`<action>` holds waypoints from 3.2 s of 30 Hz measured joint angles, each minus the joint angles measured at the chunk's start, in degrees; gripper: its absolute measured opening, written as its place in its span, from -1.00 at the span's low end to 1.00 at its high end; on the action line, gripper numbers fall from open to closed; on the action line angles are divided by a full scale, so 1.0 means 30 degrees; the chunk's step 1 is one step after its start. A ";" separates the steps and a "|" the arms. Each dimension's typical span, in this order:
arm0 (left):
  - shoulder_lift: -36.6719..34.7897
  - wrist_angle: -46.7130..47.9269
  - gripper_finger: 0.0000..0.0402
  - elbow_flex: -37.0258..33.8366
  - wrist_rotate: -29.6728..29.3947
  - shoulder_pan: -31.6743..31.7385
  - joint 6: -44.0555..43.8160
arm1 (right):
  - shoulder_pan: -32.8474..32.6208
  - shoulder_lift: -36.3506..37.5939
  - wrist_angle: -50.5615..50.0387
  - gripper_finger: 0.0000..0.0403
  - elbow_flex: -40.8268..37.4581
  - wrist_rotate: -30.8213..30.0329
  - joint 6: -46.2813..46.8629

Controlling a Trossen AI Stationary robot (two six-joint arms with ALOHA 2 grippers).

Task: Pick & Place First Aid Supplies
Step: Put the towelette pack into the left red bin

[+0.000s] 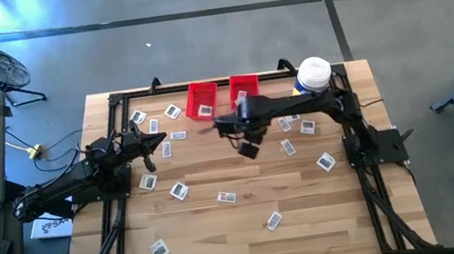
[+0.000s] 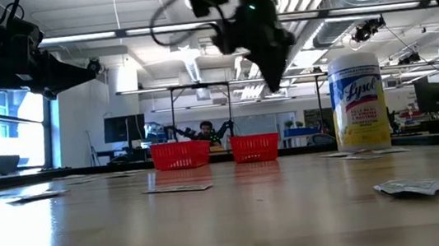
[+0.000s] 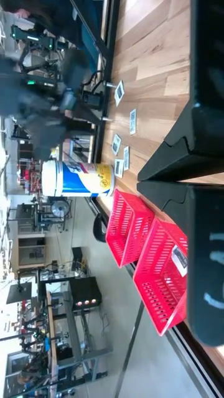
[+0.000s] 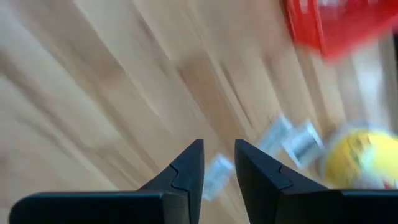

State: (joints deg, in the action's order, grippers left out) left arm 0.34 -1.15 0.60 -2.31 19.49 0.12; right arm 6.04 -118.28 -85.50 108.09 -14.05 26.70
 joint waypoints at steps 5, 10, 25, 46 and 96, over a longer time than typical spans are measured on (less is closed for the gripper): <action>0.0001 0.0000 -1.00 0.0000 -0.0013 0.0000 0.0000 | -0.0126 0.3087 0.0291 -0.59 -0.6285 -0.0336 0.3933; 0.0005 0.0000 -1.00 0.0000 -0.0015 0.0000 0.0000 | -0.0879 0.6595 0.2081 -0.59 -1.1680 0.1410 0.8113; 0.0000 -0.0001 -1.00 0.0000 -0.0036 0.0000 0.0000 | -0.2319 1.3535 0.7639 -0.59 -2.1652 0.6104 1.5223; 0.0000 -0.0004 -1.00 0.0000 -0.0040 0.0000 -0.0007 | -0.5050 1.2945 0.9824 -0.59 -2.3837 0.7719 1.5453; 0.0000 0.0000 -1.00 0.0000 -0.0066 0.0000 0.0000 | -0.2365 1.1096 1.2035 -0.98 -2.5039 0.8627 1.4604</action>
State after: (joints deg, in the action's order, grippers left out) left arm 0.34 -1.15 0.60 -2.50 19.49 0.12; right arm -1.06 -84.99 -49.39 32.97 11.83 70.51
